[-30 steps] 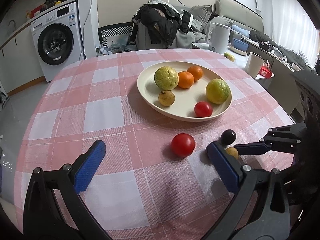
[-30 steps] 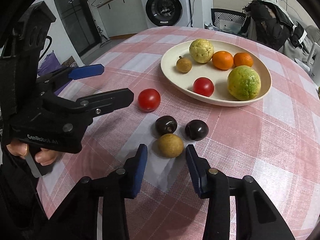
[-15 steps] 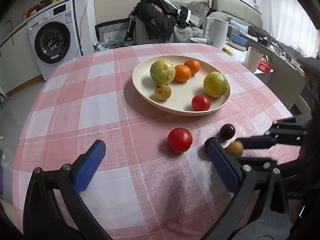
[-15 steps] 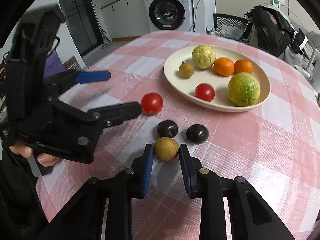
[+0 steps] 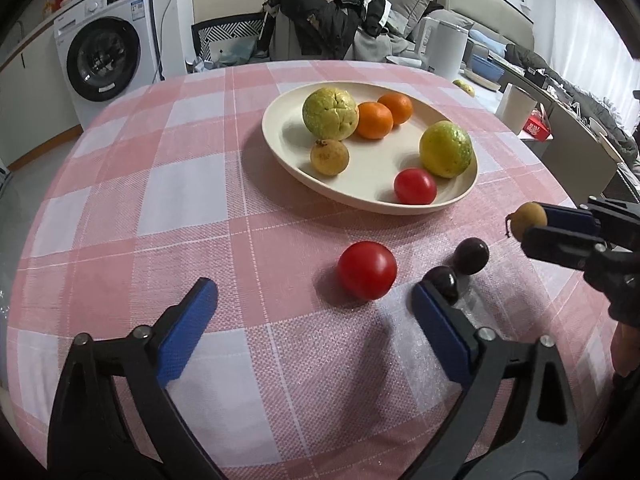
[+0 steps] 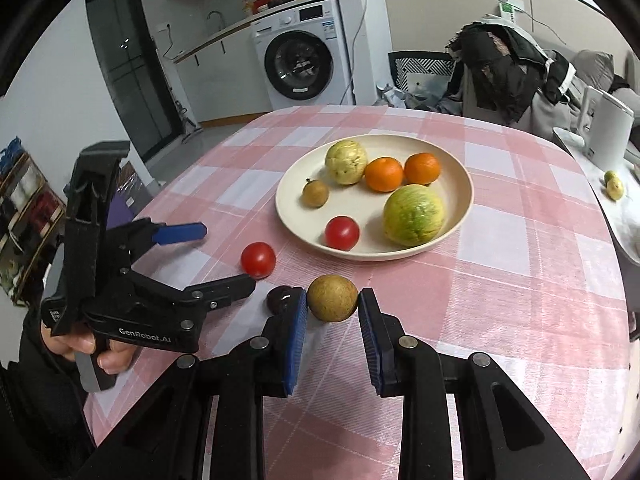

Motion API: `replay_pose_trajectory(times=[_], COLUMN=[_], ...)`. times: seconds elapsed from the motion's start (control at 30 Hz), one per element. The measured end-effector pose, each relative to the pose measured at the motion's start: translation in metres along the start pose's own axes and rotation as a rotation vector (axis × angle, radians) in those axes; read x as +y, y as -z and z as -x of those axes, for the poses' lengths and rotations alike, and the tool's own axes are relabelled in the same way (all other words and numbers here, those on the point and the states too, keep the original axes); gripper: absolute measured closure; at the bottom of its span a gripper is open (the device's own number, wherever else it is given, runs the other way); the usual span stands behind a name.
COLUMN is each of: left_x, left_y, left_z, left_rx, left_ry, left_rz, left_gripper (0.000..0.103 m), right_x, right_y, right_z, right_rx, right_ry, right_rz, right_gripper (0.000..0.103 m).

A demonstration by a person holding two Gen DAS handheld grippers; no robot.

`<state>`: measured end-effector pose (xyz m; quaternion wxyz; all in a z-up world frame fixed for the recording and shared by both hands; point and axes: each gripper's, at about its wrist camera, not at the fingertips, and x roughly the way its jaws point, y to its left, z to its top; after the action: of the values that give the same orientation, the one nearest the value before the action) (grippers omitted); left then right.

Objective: Organize fruits
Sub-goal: 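Grasp the small brown fruit with the right tool while the left tool grasps a red tomato, then lift the brown fruit and tomato and carry both over the plate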

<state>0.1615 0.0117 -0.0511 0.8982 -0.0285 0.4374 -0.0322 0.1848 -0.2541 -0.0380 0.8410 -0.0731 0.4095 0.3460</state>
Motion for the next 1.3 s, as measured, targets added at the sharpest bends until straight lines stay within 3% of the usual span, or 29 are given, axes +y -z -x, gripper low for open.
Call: replay_pose_trajectory(times=[0.07,0.3,0.67,1.3], left_x=[0.0,-0.007,-0.018,-0.019], left_y=[-0.001,-0.004,-0.005,-0.005], left_z=[-0.004,-0.011,-0.009,0.009], left_rx=[0.004,0.014,0.003,-0.072], left_ry=[0.0,0.039,0.098,0.087], left_rz=[-0.007,-0.027,-0.075,-0.084], left_gripper=[0.021,0.035,0.074,0.075], right_x=[-0.002,-0.005,-0.005,-0.014], right_y=[-0.001,-0.001,0.001,0.0], right_z=[0.0,-0.003,-0.008,-0.004], right_rx=[-0.003,0.0,0.014,-0.018], right_ry=[0.0,0.003,-0.002,0.003], right_rz=[-0.007,-0.017,-0.019,-0.044], right_gripper=[0.076,0.076,0.076,0.076])
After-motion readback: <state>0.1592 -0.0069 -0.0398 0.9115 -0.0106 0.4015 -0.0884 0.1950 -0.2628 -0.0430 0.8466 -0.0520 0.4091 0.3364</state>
